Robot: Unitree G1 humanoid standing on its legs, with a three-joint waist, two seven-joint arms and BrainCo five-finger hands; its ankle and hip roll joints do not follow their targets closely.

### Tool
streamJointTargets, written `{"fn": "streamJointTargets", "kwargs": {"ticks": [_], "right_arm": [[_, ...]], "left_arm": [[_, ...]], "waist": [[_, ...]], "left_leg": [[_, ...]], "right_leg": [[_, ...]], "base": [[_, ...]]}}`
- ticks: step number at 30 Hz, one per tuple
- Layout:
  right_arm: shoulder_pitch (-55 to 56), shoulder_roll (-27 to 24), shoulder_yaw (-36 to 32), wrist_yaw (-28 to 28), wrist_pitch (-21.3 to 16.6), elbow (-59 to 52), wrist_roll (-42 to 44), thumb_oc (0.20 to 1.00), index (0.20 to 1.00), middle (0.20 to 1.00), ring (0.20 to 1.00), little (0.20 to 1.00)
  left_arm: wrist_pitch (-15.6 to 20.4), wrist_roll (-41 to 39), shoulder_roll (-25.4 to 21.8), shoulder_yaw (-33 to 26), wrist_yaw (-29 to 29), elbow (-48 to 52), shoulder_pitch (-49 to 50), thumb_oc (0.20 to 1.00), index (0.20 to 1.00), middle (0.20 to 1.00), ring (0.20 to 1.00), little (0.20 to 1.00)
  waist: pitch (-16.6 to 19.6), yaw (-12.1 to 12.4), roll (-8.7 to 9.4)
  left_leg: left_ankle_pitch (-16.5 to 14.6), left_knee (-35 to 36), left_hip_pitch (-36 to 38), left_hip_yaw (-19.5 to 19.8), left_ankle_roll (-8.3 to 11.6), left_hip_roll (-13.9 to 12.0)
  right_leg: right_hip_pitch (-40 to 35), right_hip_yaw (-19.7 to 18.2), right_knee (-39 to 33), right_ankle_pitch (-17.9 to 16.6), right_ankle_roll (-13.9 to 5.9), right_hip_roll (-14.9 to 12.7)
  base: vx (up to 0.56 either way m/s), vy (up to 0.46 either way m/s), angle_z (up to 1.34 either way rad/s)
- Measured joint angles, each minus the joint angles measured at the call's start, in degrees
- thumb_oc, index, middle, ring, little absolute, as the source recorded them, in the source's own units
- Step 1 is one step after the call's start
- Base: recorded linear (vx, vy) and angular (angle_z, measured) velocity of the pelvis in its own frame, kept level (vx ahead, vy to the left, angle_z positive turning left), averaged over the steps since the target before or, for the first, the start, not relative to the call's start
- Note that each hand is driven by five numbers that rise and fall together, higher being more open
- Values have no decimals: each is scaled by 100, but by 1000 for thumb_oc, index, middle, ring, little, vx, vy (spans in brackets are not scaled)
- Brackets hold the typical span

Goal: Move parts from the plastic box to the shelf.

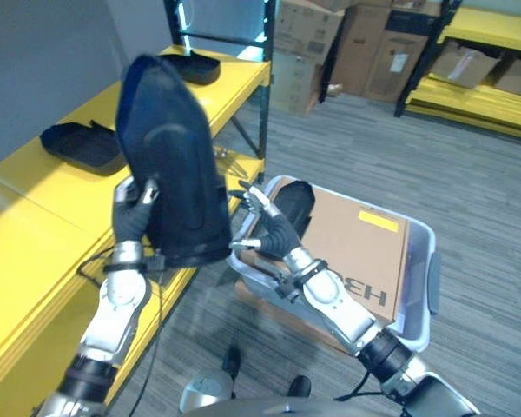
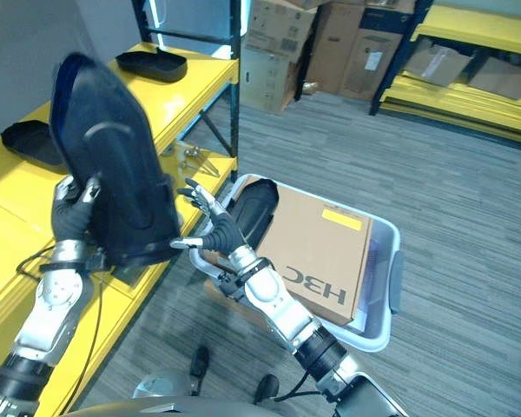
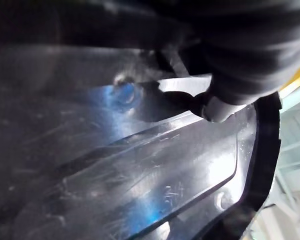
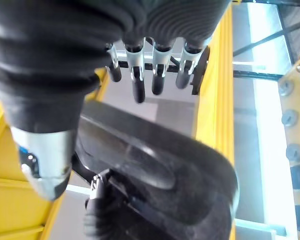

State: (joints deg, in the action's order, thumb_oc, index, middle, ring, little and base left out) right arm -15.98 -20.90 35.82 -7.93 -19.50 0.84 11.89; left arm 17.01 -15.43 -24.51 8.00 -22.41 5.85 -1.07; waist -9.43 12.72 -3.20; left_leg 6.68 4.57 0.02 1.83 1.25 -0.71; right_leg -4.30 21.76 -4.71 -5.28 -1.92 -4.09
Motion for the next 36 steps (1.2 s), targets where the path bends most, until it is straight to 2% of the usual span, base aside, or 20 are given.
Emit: {"fn": "streamJointTargets", "kwargs": {"ticks": [4, 5, 7, 8, 9, 11, 15, 17, 20, 21, 22, 23, 25, 26, 27, 28, 29, 31, 33, 36], "right_arm": [[486, -72, -320, 119, 2, 17, 10, 1000, 1000, 1000, 1000, 1000], [689, -130, -452, 142, -1, 13, -1, 1000, 1000, 1000, 1000, 1000], [1395, -505, -784, 131, 121, 39, -7, 1000, 1000, 1000, 1000, 1000], [1498, -610, -850, 123, 124, 97, -14, 1000, 1000, 1000, 1000, 1000], [1731, -661, -1007, 94, 125, 254, -63, 1000, 1000, 1000, 1000, 1000], [1878, -597, -1180, 88, 117, 471, -134, 1000, 1000, 1000, 1000, 1000], [1839, -452, -1199, 32, -17, 823, -531, 1000, 1000, 1000, 1000, 1000], [1847, -392, -1253, 54, -143, 1446, -769, 1000, 1000, 1000, 1000, 1000], [1794, -251, -1330, 150, -203, 2010, -852, 1000, 1000, 1000, 1000, 1000], [1773, -253, -1159, 166, -213, 2187, -1034, 1000, 1000, 1000, 1000, 1000], [1752, -235, -1102, 188, -218, 2253, -1129, 1000, 1000, 1000, 1000, 1000], [1715, -204, -1099, 241, -217, 2314, -1170, 1000, 1000, 1000, 1000, 1000], [1779, -182, -1118, 368, -210, 2391, -1197, 1000, 1000, 1000, 1000, 1000], [1809, -174, -1099, 379, -209, 2494, -1199, 1000, 1000, 1000, 1000, 1000], [1864, -182, -1083, 404, -194, 2585, -1202, 1000, 1000, 1000, 1000, 1000], [1926, -146, -1164, 423, -200, 2899, -1201, 1000, 1000, 1000, 1000, 1000], [1941, -139, -1167, 424, -183, 3091, -1194, 1000, 1000, 1000, 1000, 1000], [1918, -166, -1177, 568, -117, 3477, -1172, 1000, 1000, 1000, 1000, 1000], [1643, -168, -1173, 821, -67, 3873, -1129, 1000, 1000, 1000, 1000, 1000], [1357, -173, -1179, 1049, -19, 4239, -1121, 1000, 1000, 1000, 1000, 1000]], "left_arm": [[47, 112, -15, -475, 46, -21, 677, 200, 200, 200, 200, 200], [58, 112, -21, -560, 91, -37, 783, 200, 200, 200, 200, 200], [102, 112, -20, -616, 259, -81, 953, 200, 200, 200, 200, 200], [110, 114, -18, -615, 312, -98, 972, 200, 200, 200, 200, 200], [117, 217, -29, -618, 426, -123, 976, 200, 200, 200, 200, 200], [224, 315, -77, -624, 523, -153, 968, 200, 200, 200, 200, 200], [458, 512, -388, -728, 545, -117, 862, 200, 200, 200, 200, 200], [557, 688, -789, -831, 560, 56, 454, 200, 200, 200, 200, 200], [704, 751, -1203, -987, 549, 257, -10, 200, 200, 200, 200, 200], [796, 749, -1297, -1024, 526, 262, -439, 200, 200, 200, 200, 200], [810, 749, -1309, -1011, 527, 262, -626, 200, 200, 200, 200, 200], [814, 741, -1304, -998, 526, 262, -749, 200, 200, 200, 200, 200], [820, 666, -1228, -800, 554, 223, -1068, 200, 200, 200, 200, 200], [820, 659, -1206, -704, 560, 227, -1121, 200, 200, 200, 200, 200], [845, 648, -1197, -621, 581, 232, -1136, 200, 200, 200, 200, 200], [880, 606, -1038, -545, 639, 237, -1056, 200, 200, 200, 200, 200], [882, 601, -909, -473, 655, 240, -1052, 200, 200, 200, 200, 200], [903, 595, -808, -326, 680, 252, -965, 200, 200, 200, 200, 200], [893, 599, -799, -389, 643, 364, -654, 200, 200, 200, 200, 200], [831, 608, -788, -381, 643, 390, -572, 200, 200, 200, 200, 200]], "waist": [[-170, 98, -17], [-235, 84, -2], [-432, -86, 96], [-497, -84, 86], [-521, -226, 87], [-503, -335, 154], [-508, -494, 231], [-518, -537, 236], [-530, -496, 219], [-540, -560, 199], [-546, -626, 192], [-571, -680, 148], [-618, -1097, 65], [-609, -1265, 76], [-596, -1307, 123], [-578, -1340, 143], [-554, -1443, 177], [-509, -1403, 255], [-475, -1124, 178], [-469, -1049, 185]], "left_leg": [[-42, 13, 17, 0, 9, 6], [-118, 29, 18, -194, 8, -17], [-415, -295, -16, -1006, -9, -123], [-465, -387, -31, -1241, -85, -154], [-501, -587, -73, -1607, -116, -222], [-445, -584, -17, -1877, -230, -163], [-339, -436, 94, -1779, -476, 214], [-394, -440, 113, -1622, -603, 355], [-447, -443, 199, -1506, -708, 374], [-456, -442, 218, -1257, -755, 417], [-433, -399, 236, -1053, -772, 445], [-384, -364, 238, -910, -772, 403], [-175, -242, 225, -52, -679, 362], [-147, -231, 204, 235, -626, 368], [-153, -165, 234, 478, -571, 429], [-91, -105, 275, 929, -558, 560], [-54, -87, 249, 1158, -543, 630], [3, -4, 247, 1212, -481, 763], [-38, -4, 195, 1164, -380, 648], [-18, -4, 186, 1156, -319, 574]], "right_leg": [[-120, 138, 2, 46, -52, -12], [-193, 286, 3, 51, -65, -49], [-418, 808, 80, 215, -77, -278], [-465, 907, 218, 272, -154, -348], [-599, 1111, 427, 480, -266, -452], [-635, 1287, 743, 675, -400, -675], [-545, 1072, 1088, 737, -456, -1015], [-283, 883, 1927, 717, -531, -1335], [294, 577, 3147, 797, -651, -1723], [450, 252, 3280, 1073, -607, -1574], [546, 129, 3245, 1205, -603, -1356], [617, -156, 3139, 1367, -455, -1104], [624, -1207, 2485, 1601, -394, -28], [553, -1651, 2147, 1614, -378, 308], [548, -1865, 1900, 1574, -282, 508], [591, -2359, 1562, 1402, -51, 797], [562, -2562, 1346, 1277, -27, 871], [617, -2578, 1213, 702, 261, 816], [618, -2483, 1128, 671, 301, 856], [519, -2391, 1005, 639, 329, 907]], "base": [[35, 62, 18], [22, 74, 68], [73, 132, 117], [109, 265, 126], [71, 256, 90], [85, 298, 71], [63, 251, 32], [24, 243, 52], [-33, 55, 29], [-22, -60, 59], [-19, -78, 78], [83, -114, 110], [104, -100, 174], [74, -66, 180], [16, -71, 176], [13, -91, 174], [-9, -87, 192], [7, -87, 134], [-9, -87, 19], [-14, -42, 13]]}}
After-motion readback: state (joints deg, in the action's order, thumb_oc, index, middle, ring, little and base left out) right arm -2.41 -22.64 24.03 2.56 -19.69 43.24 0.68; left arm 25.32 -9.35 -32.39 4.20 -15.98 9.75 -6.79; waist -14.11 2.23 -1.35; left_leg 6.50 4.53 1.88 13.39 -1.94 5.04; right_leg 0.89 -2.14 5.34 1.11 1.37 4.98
